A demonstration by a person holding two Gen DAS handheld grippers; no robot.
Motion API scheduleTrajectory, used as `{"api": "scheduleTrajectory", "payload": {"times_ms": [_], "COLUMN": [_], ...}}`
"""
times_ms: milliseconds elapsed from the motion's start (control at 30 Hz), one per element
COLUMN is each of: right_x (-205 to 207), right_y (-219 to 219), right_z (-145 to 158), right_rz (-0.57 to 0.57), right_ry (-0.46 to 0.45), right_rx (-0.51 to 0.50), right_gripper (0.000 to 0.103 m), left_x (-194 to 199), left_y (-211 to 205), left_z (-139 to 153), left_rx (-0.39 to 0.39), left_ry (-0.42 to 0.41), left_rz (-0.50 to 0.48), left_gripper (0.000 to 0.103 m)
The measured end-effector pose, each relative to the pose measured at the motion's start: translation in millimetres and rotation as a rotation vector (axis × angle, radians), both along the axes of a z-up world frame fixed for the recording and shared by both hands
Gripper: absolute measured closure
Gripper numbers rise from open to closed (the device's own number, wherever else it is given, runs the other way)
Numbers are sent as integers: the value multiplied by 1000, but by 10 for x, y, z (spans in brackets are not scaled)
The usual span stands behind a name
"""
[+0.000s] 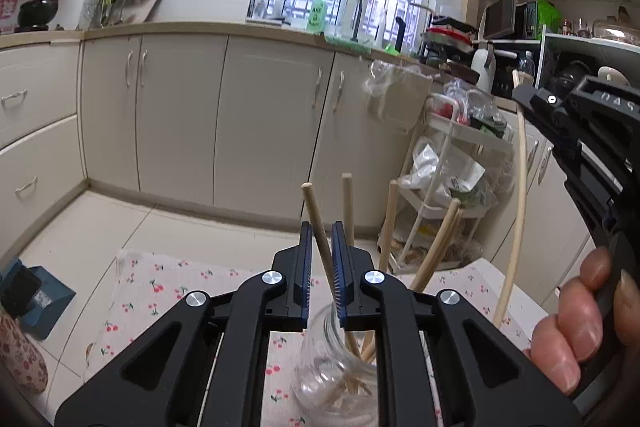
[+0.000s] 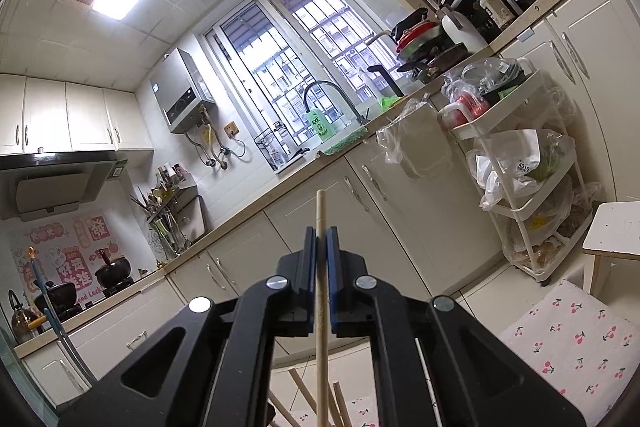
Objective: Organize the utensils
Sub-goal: 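Open the left tool over the jar while the right tool releases its stick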
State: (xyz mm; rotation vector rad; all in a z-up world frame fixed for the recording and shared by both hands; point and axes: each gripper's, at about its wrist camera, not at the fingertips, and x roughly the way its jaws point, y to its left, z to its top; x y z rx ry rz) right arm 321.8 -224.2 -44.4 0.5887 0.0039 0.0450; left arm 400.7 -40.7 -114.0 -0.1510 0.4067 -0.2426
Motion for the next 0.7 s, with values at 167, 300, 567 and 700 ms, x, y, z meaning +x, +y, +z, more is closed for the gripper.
{"api": "scheduleTrajectory", "payload": {"times_ms": [167, 300, 567, 700], "right_x": [-4, -5, 1, -16], "right_y": [-20, -24, -9, 18], "right_z": [-7, -6, 0, -61], "right_rz": [-7, -6, -2, 21], "right_ry": [2, 2, 5, 20], "right_rx": [1, 0, -3, -30], "right_gripper": [96, 96, 96, 96], "left_x": [-27, -53, -178, -235], "left_y": [19, 28, 215, 418], "left_z": [-11, 0, -11, -84], "left_rx": [0, 2, -24, -37], "left_ry": [18, 18, 30, 57], "left_rz": [-2, -2, 18, 51], "left_gripper": [86, 78, 66, 60]}}
